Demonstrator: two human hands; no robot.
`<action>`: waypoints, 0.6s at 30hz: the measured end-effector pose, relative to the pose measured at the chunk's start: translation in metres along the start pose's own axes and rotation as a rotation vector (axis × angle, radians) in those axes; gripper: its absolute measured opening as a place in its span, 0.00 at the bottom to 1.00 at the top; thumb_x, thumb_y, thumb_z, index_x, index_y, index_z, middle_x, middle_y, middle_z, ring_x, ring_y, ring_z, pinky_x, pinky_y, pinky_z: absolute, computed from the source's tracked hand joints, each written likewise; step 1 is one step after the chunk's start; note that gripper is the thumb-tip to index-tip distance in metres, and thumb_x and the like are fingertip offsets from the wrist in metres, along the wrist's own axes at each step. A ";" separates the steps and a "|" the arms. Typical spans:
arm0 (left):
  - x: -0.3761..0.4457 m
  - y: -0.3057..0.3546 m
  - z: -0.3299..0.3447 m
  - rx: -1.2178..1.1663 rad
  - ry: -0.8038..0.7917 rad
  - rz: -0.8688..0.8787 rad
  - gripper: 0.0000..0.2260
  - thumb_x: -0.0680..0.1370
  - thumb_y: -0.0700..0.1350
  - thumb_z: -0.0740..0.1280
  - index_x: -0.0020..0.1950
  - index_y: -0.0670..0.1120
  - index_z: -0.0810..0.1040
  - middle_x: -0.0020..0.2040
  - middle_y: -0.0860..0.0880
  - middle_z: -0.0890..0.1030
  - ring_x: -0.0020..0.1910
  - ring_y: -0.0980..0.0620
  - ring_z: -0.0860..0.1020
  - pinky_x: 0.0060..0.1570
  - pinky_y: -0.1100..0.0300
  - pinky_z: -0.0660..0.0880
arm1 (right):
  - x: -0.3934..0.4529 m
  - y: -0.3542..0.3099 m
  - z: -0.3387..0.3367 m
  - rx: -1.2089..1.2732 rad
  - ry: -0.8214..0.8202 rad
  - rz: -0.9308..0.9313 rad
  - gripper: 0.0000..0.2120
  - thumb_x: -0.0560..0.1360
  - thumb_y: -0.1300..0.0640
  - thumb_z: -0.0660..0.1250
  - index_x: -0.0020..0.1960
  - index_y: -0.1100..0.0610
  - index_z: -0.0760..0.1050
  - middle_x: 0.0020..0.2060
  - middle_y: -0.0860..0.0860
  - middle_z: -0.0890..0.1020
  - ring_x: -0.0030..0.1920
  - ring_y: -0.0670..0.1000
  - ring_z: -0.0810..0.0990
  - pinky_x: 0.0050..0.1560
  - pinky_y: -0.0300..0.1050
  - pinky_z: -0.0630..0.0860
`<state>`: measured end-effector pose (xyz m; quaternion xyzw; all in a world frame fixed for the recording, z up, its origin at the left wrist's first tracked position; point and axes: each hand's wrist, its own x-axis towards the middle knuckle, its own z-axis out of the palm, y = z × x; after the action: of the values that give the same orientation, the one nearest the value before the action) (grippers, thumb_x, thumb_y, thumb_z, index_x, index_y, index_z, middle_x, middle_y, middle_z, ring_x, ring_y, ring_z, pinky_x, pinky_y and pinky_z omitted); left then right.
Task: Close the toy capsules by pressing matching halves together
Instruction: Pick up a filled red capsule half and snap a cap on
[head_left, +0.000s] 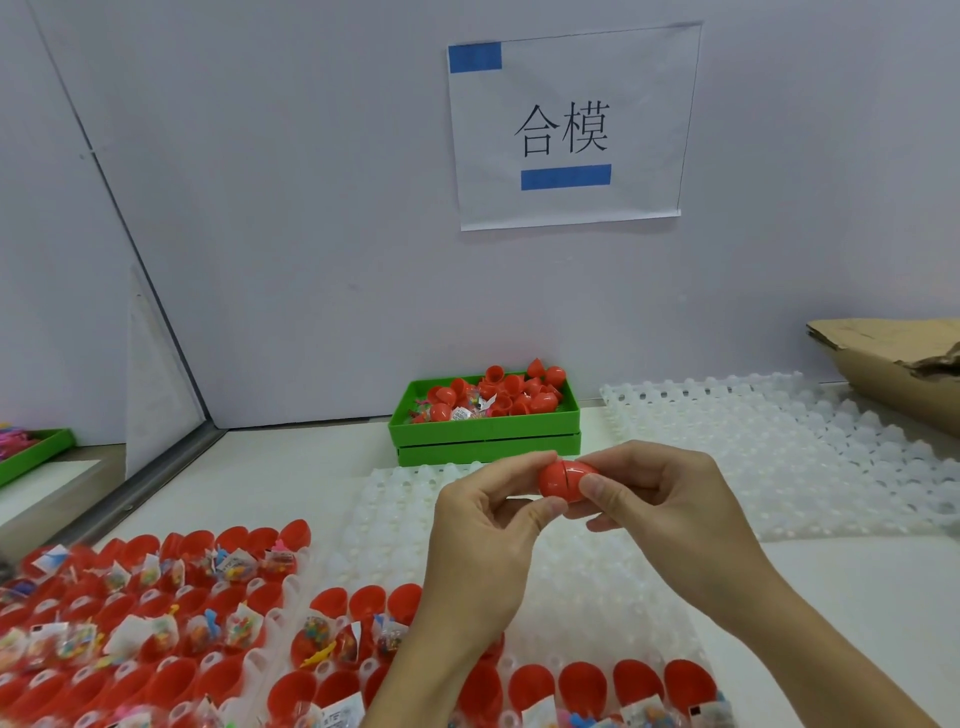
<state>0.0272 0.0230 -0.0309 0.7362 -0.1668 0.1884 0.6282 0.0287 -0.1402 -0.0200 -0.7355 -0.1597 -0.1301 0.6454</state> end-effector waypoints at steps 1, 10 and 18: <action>0.000 0.000 0.000 0.002 -0.002 0.001 0.17 0.74 0.33 0.72 0.55 0.53 0.82 0.49 0.59 0.86 0.49 0.58 0.84 0.50 0.65 0.79 | 0.000 0.000 0.000 0.012 -0.007 -0.002 0.06 0.73 0.61 0.72 0.50 0.57 0.83 0.39 0.49 0.87 0.39 0.50 0.87 0.39 0.39 0.82; -0.001 0.004 -0.002 -0.033 -0.058 -0.004 0.17 0.74 0.36 0.73 0.57 0.54 0.81 0.48 0.61 0.85 0.47 0.59 0.84 0.47 0.69 0.78 | -0.001 0.000 0.001 0.036 0.021 0.005 0.15 0.70 0.63 0.74 0.54 0.52 0.82 0.40 0.46 0.87 0.39 0.49 0.87 0.41 0.37 0.81; -0.001 0.003 -0.002 0.045 0.000 -0.010 0.18 0.72 0.35 0.74 0.52 0.58 0.82 0.48 0.64 0.84 0.50 0.65 0.81 0.48 0.74 0.75 | -0.001 -0.001 0.001 0.001 0.002 -0.014 0.13 0.71 0.65 0.73 0.50 0.49 0.83 0.39 0.47 0.87 0.38 0.50 0.86 0.39 0.37 0.81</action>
<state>0.0253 0.0246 -0.0286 0.7510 -0.1590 0.1891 0.6124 0.0270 -0.1392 -0.0193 -0.7339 -0.1646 -0.1352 0.6449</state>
